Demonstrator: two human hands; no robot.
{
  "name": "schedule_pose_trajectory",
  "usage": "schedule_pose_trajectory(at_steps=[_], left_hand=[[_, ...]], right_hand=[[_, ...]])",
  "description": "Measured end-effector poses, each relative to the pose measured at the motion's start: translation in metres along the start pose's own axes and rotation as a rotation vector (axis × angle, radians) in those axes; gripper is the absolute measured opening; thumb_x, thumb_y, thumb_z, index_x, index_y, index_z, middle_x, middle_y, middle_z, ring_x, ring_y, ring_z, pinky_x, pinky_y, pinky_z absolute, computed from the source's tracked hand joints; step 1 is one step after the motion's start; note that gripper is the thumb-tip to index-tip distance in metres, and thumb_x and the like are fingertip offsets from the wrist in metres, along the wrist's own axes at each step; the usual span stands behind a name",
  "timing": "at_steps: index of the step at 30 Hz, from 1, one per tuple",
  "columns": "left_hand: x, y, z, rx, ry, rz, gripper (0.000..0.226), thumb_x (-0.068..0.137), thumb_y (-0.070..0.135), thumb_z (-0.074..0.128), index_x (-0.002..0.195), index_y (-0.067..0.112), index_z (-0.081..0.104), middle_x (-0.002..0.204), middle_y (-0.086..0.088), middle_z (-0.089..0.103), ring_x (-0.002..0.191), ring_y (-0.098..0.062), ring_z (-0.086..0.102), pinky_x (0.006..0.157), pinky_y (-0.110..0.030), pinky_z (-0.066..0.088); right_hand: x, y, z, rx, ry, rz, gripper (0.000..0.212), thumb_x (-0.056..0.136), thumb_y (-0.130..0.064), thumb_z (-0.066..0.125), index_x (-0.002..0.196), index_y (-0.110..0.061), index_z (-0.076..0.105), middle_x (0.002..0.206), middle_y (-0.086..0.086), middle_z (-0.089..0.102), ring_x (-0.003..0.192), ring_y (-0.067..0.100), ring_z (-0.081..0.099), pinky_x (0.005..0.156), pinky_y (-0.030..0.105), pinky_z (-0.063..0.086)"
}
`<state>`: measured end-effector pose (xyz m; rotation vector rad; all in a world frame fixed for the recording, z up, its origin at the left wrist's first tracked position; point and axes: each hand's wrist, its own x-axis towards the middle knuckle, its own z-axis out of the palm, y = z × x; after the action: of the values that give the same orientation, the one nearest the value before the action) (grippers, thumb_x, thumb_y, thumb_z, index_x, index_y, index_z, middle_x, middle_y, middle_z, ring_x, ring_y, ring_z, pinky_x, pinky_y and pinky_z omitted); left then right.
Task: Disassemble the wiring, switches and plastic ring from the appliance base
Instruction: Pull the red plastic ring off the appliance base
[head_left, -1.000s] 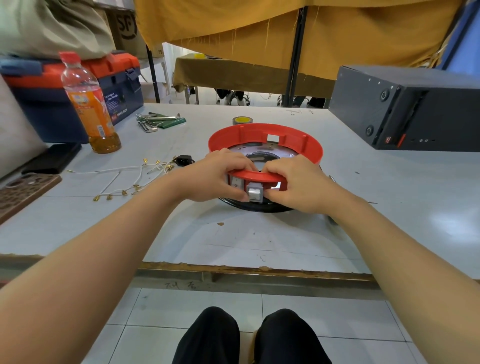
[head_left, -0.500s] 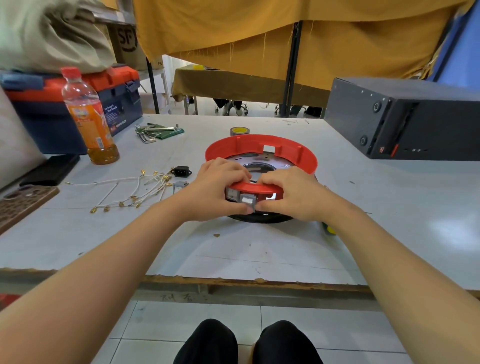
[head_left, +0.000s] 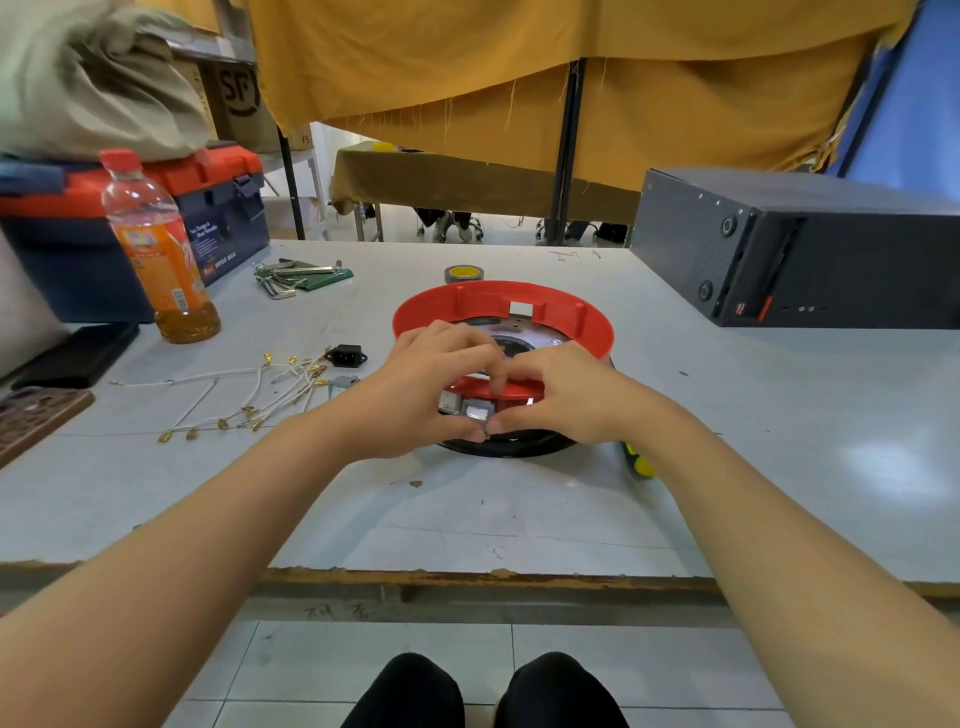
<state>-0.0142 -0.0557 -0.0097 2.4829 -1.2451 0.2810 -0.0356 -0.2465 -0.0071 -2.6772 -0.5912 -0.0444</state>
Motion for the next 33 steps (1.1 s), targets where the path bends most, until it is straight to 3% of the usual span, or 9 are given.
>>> schedule_pose_trajectory(at_steps=[4,8,13,19,22,25,29,31,33], left_hand=[[-0.003,0.002,-0.001,0.048,0.017,0.056,0.023,0.081,0.03,0.072,0.092,0.039,0.054,0.126,0.012,0.045,0.118,-0.004,0.028,0.098,-0.014,0.009],[-0.007,0.004,-0.001,0.156,0.099,0.093,0.018,0.079,0.029,0.073,0.096,0.03,0.068,0.127,0.006,0.051,0.123,-0.015,0.036,0.101,-0.026,0.016],[-0.01,0.007,-0.003,0.246,0.132,0.13,0.018,0.078,0.028,0.075,0.095,0.029,0.072,0.125,0.0,0.056,0.121,-0.023,0.043,0.098,-0.031,0.022],[-0.012,0.008,-0.001,0.25,0.117,0.118,0.015,0.079,0.027,0.074,0.093,0.029,0.069,0.129,0.006,0.051,0.126,-0.018,0.036,0.1,-0.028,0.021],[-0.016,0.006,-0.008,0.153,0.108,0.081,0.014,0.08,0.026,0.073,0.093,0.03,0.068,0.124,0.012,0.053,0.124,-0.012,0.035,0.1,-0.027,0.024],[-0.021,0.003,-0.019,-0.046,0.077,0.004,0.018,0.079,0.021,0.075,0.088,0.034,0.066,0.11,0.017,0.06,0.113,-0.007,0.046,0.095,-0.025,0.038],[-0.032,-0.003,-0.037,-0.414,0.029,-0.157,0.018,0.073,0.023,0.076,0.088,0.03,0.068,0.095,0.018,0.069,0.096,0.002,0.061,0.084,-0.006,0.043],[-0.037,-0.01,-0.045,-0.562,0.053,-0.22,0.022,0.071,0.025,0.074,0.092,0.021,0.069,0.093,0.012,0.072,0.091,-0.004,0.067,0.082,-0.011,0.048],[-0.041,-0.021,-0.049,-0.583,0.132,-0.325,0.017,0.077,0.022,0.071,0.092,0.028,0.069,0.09,0.014,0.072,0.086,-0.005,0.069,0.074,-0.013,0.053]], right_hand=[[0.002,0.002,0.001,-0.012,0.011,0.046,0.033,0.077,-0.054,0.066,0.094,-0.026,0.068,0.085,0.007,0.066,0.073,0.011,0.047,0.06,0.022,0.026],[0.003,0.001,0.001,-0.018,0.021,0.041,0.034,0.077,-0.054,0.067,0.087,-0.022,0.068,0.08,0.005,0.064,0.067,0.01,0.047,0.057,0.025,0.027],[0.003,0.001,0.001,-0.03,0.022,0.052,0.037,0.077,-0.055,0.066,0.087,-0.02,0.067,0.078,0.006,0.064,0.063,0.009,0.046,0.056,0.024,0.026],[0.001,0.001,0.003,-0.04,0.036,0.047,0.028,0.084,-0.048,0.063,0.088,-0.02,0.066,0.077,0.002,0.063,0.064,0.009,0.048,0.058,0.024,0.03],[0.0,0.001,0.003,-0.074,0.065,0.03,0.022,0.09,-0.04,0.059,0.083,-0.019,0.063,0.071,-0.002,0.059,0.063,0.009,0.047,0.056,0.024,0.032],[-0.001,0.004,0.004,-0.137,0.114,0.016,0.019,0.091,-0.031,0.058,0.085,-0.014,0.064,0.073,-0.002,0.06,0.067,0.014,0.049,0.055,0.022,0.029],[-0.003,0.008,0.003,-0.186,0.156,-0.008,0.016,0.091,-0.026,0.056,0.086,-0.013,0.063,0.074,-0.002,0.061,0.071,0.016,0.051,0.056,0.015,0.022],[-0.003,0.01,0.003,-0.198,0.176,-0.013,0.016,0.09,-0.024,0.056,0.085,-0.011,0.062,0.074,-0.002,0.059,0.071,0.016,0.048,0.056,0.013,0.02],[-0.002,0.01,0.004,-0.205,0.19,-0.016,0.016,0.089,-0.023,0.056,0.086,-0.009,0.062,0.075,0.0,0.059,0.072,0.017,0.048,0.056,0.013,0.021]])
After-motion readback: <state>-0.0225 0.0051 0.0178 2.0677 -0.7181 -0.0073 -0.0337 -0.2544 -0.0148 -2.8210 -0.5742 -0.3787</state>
